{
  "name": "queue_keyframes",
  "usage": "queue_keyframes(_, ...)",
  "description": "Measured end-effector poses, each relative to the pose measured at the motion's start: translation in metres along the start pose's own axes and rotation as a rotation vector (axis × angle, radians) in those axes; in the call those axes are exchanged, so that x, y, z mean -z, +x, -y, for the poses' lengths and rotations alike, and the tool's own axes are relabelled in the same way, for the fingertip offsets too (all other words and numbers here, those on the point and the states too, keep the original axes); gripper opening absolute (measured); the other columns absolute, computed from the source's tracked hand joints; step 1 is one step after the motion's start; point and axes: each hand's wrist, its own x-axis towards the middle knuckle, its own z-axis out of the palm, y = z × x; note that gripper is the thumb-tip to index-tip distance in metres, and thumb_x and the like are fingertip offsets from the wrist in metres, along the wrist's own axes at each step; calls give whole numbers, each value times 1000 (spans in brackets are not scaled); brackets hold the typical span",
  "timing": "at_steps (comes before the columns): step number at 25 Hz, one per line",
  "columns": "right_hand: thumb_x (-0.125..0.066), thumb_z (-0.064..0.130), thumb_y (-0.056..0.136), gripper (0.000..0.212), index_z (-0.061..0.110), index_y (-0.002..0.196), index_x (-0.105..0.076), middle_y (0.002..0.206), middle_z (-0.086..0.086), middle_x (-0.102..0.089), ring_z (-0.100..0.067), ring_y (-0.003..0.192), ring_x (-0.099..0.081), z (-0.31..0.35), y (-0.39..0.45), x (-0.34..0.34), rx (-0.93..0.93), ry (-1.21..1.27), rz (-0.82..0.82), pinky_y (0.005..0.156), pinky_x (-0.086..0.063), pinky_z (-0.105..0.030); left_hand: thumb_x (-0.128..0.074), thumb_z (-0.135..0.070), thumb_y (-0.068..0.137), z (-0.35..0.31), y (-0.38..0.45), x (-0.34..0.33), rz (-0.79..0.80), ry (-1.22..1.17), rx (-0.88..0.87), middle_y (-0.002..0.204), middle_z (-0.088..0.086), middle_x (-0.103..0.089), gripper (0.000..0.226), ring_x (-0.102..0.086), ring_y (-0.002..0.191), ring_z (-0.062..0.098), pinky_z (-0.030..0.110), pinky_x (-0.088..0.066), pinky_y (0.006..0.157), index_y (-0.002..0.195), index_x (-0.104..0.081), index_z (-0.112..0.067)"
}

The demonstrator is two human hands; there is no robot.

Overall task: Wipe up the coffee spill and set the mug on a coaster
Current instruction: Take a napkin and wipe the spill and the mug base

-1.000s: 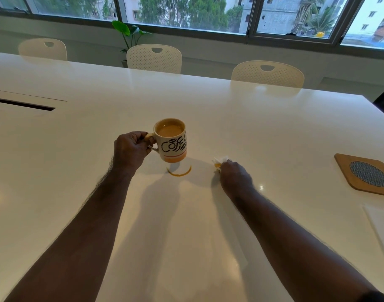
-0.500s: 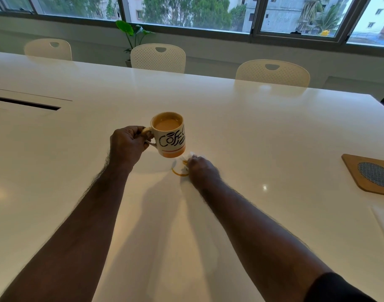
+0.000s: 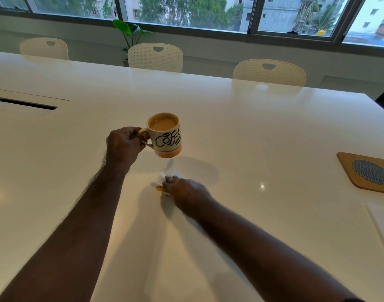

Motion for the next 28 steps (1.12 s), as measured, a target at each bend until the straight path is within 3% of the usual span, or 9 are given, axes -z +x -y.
queue_keyframes(4, -42, 18, 99, 40, 13, 139, -48, 147, -6, -45, -21, 130, -48, -22, -42, -1, -79, 47, -56, 99, -47, -36, -72, -17, 85, 0, -1, -1, 6, -21, 2, 86, 15, -73, 18, -71, 87, 32, 44, -60, 79, 101, -73, -9)
queue_keyframes(8, -33, 21, 99, 34, 17, 124, -56, 125, -4, -62, -25, 108, -63, -85, -67, 8, -333, -45, -68, 85, -52, -35, -71, -15, 86, 1, -2, -1, 8, -20, -3, 85, 18, -72, 15, -70, 82, 29, 45, -59, 80, 99, -73, -8)
queue_keyframes(11, -35, 15, 98, 29, 14, 118, -56, 117, -3, -65, -21, 101, -65, -127, -70, 25, -569, -59, -130, 77, -53, -33, -70, -13, 86, 0, -4, -2, 5, -26, -6, 85, 19, -72, 13, -68, 80, 26, 46, -59, 80, 97, -73, -8)
queue_keyframes(13, -36, 11, 99, 28, 12, 116, -58, 117, -4, -64, -19, 103, -64, -131, -58, 29, -641, -46, -135, 80, -51, -30, -71, -13, 86, -1, -4, -1, 2, -30, -6, 84, 19, -71, 10, -67, 78, 25, 45, -59, 80, 96, -73, -10)
queue_keyframes(16, -33, 8, 100, 32, 7, 120, -57, 120, -7, -62, -20, 111, -59, -108, -29, 31, -592, -72, -113, 90, -44, -27, -72, -16, 85, 0, -4, 0, -7, -33, -10, 80, 15, -71, 8, -68, 77, 24, 44, -60, 79, 93, -72, -16)
queue_keyframes(19, -31, 11, 99, 29, 11, 115, -55, 101, -5, -58, -24, 93, -55, -71, -2, 10, -401, -69, 16, 68, -41, -26, -72, -18, 85, 0, -2, 3, -17, -30, -14, 82, 12, -71, 12, -70, 80, 27, 42, -59, 78, 96, -72, -16)
queue_keyframes(22, -38, 15, 96, 29, 8, 114, -59, 103, -6, -58, -25, 96, -60, -12, 16, -16, -291, 8, 64, 60, -40, -22, -73, -19, 85, 1, -1, 4, -25, -11, -12, 80, 9, -71, 15, -70, 78, 26, 41, -60, 77, 99, -72, -15)
queue_keyframes(25, -45, 9, 95, 33, 4, 126, -55, 128, -16, -55, -35, 114, -56, 33, 3, -11, -91, 44, 98, 79, -53, -43, -73, -19, 85, 4, 0, 3, -24, -31, 9, 81, 8, -72, 19, -70, 77, 23, 41, -60, 77, 101, -73, -11)
queue_keyframes(28, -39, 9, 99, 43, 4, 141, -41, 151, -13, -36, -26, 136, -39, 37, -42, 2, 14, 29, 32, 96, -47, -41, -72, -19, 85, 5, 0, 1, -14, -39, 25, 83, 12, -72, 20, -70, 78, 22, 40, -60, 78, 102, -72, -8)
